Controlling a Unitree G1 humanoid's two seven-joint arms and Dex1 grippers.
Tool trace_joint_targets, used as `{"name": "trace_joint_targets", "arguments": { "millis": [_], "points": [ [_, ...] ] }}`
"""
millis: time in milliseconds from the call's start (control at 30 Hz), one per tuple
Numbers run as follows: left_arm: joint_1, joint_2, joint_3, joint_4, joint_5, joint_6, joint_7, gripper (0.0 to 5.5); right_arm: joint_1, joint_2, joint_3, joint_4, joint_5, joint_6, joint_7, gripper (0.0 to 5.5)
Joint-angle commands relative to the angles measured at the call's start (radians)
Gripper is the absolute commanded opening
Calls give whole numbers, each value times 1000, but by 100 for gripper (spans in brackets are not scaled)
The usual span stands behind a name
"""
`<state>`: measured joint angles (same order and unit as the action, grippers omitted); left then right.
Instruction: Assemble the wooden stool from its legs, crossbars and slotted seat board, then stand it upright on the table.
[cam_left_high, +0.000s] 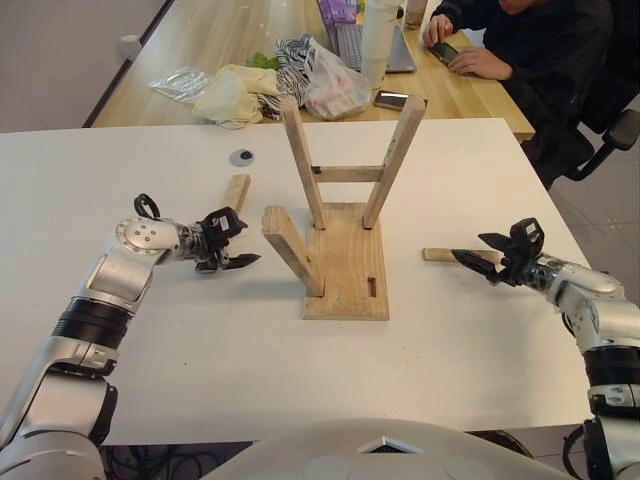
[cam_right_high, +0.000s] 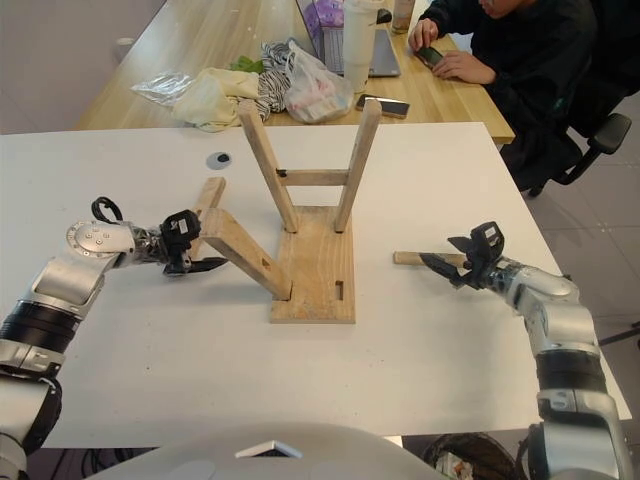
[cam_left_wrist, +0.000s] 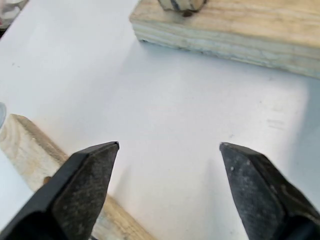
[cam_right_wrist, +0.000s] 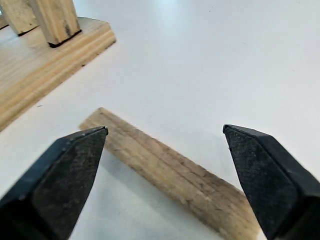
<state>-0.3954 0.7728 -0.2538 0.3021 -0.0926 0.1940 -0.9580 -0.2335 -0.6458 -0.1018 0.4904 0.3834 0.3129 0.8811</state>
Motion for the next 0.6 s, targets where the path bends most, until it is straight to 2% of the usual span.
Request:
{"name": "trace_joint_targets", "arguments": {
  "millis": [33, 167, 267, 433, 600],
  "points": [
    [-40, -33, 54, 37, 2, -2, 32, 371, -3, 2, 35, 99, -34, 1, 86, 424],
    [-18, -55, 78, 24, 0, 13, 39, 371, 71, -45, 74, -24, -32, 61, 180, 424],
    [7, -68, 96, 2, -4, 29, 51, 371, 102, -67, 67, -126, -28, 93, 184, 424],
    [25, -84, 122, -16, -3, 54, 70, 371, 160, -97, 107, -185, -151, -3, 128, 424],
    [21, -88, 133, -20, -6, 69, 63, 373, 254, -94, 74, -182, -171, -68, 77, 410]
  ]
}}
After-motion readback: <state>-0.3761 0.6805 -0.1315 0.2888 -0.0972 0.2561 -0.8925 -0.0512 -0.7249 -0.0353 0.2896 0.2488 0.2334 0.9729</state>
